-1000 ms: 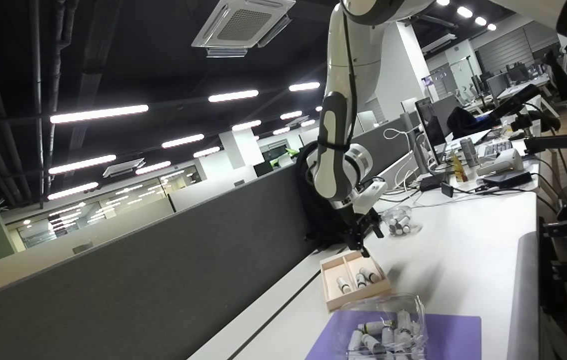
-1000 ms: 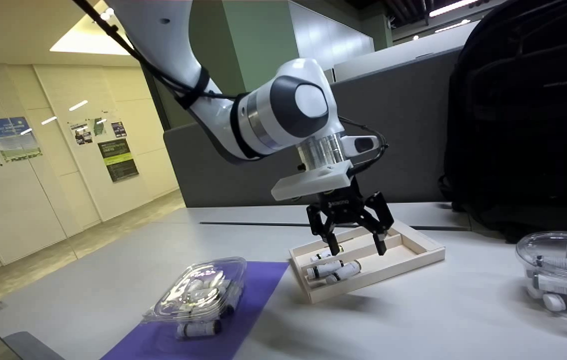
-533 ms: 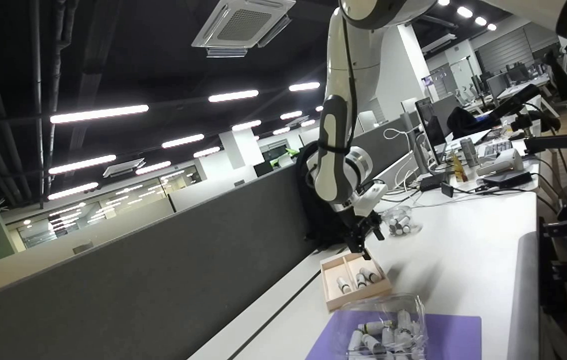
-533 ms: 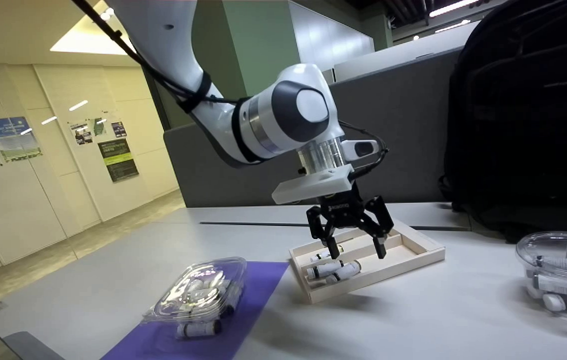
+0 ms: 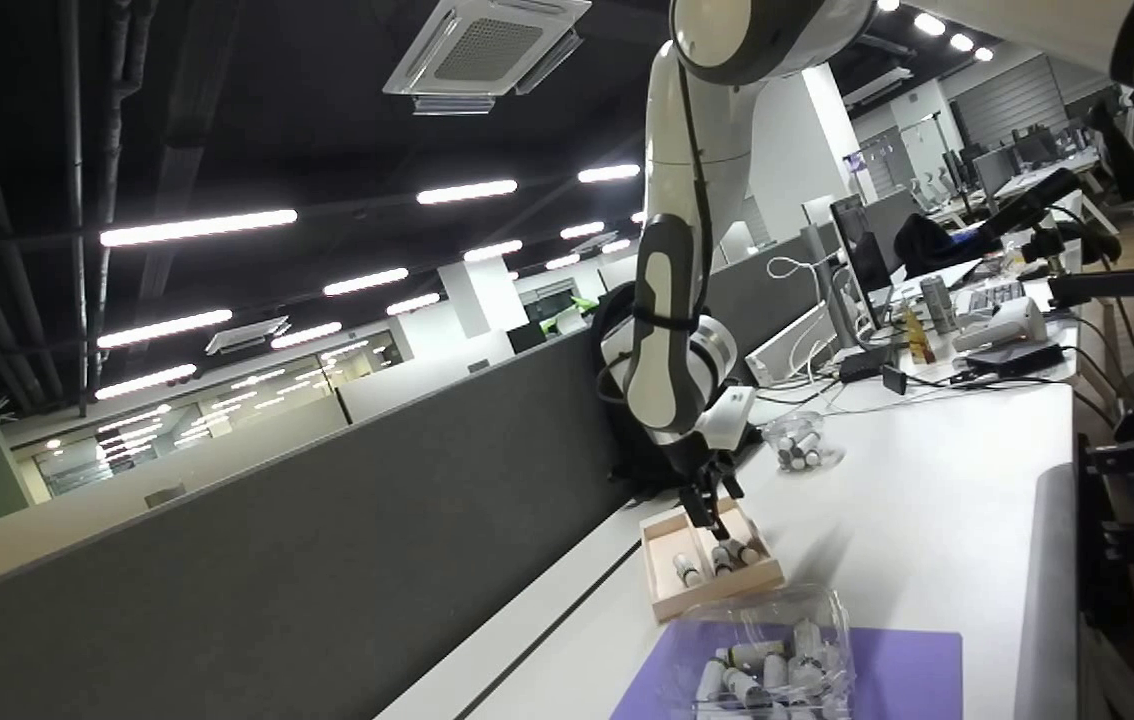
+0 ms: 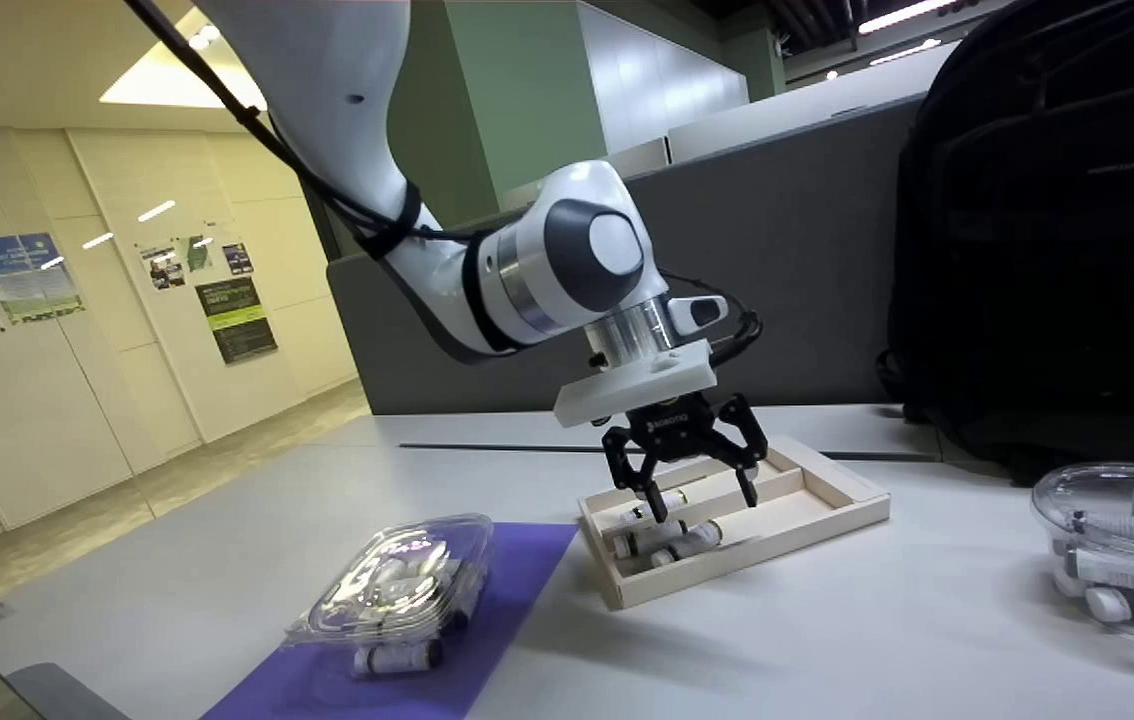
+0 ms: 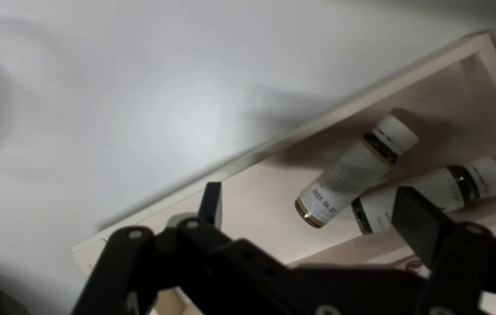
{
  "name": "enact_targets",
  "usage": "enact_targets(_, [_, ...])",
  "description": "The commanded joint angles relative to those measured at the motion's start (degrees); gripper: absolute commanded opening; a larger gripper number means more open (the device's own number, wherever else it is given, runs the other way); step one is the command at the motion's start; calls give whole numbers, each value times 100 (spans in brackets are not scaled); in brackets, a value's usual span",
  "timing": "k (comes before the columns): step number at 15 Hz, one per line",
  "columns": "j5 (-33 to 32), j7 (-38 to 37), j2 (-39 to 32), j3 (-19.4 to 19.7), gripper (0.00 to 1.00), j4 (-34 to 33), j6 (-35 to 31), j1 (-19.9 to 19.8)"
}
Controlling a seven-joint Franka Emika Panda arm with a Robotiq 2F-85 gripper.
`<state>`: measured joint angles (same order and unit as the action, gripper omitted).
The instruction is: Get an item from the lower compartment of the tray and place it on the table
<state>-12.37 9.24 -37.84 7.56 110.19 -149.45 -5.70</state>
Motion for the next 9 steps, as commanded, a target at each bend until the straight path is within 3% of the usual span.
enact_targets(1, [152, 553, -252, -380, 100, -305, -163, -292])
enact_targets(5, [552, 1405, -282, -959, 100, -217, -170, -759])
enact_targets(9, [764, 1998, -186, -1243, 100, -59, -135, -1067])
